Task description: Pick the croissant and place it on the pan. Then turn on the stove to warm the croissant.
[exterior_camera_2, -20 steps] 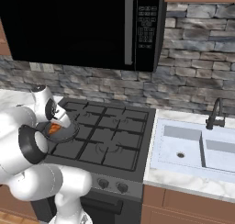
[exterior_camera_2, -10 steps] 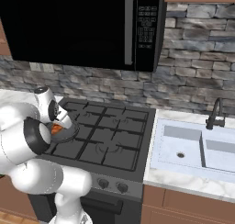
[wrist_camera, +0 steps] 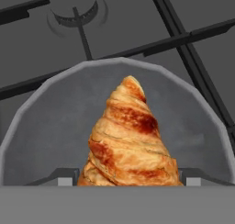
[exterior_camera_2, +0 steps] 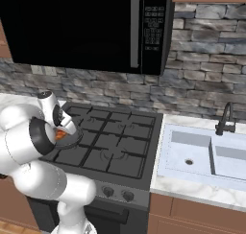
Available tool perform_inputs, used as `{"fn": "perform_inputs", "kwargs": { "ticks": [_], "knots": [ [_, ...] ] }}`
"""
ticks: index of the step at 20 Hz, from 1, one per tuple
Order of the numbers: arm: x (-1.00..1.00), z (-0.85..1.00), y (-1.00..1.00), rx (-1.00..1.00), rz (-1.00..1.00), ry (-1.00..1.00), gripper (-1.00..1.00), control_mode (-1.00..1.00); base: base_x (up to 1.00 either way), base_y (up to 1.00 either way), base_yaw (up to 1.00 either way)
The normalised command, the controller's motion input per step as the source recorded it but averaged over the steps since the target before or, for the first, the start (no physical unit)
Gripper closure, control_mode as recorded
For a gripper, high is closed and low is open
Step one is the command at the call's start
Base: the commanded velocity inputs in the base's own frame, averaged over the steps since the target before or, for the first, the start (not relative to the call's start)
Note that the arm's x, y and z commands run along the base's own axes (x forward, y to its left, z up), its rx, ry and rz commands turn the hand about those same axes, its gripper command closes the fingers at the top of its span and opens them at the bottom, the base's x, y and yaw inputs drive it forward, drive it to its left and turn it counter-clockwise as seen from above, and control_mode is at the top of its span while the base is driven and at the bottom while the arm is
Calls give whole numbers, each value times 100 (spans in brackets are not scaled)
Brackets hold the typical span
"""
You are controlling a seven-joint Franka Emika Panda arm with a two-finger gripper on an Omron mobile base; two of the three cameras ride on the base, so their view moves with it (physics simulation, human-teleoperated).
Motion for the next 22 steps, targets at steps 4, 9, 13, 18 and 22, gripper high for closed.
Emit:
{"fn": "perform_inputs", "kwargs": {
  "ticks": [4,9,13,18,22],
  "knots": [
    [9,-5,0,0,-2,0,100,-100,0,0,0],
    [9,-9,1,0,-2,0,100,-100,0,0,0],
    [9,-12,4,0,-2,0,100,-100,0,0,0],
    [6,-12,8,0,-3,0,100,-100,0,0,0],
    [7,-10,7,0,-3,0,100,-100,0,0,0]
  ]
}}
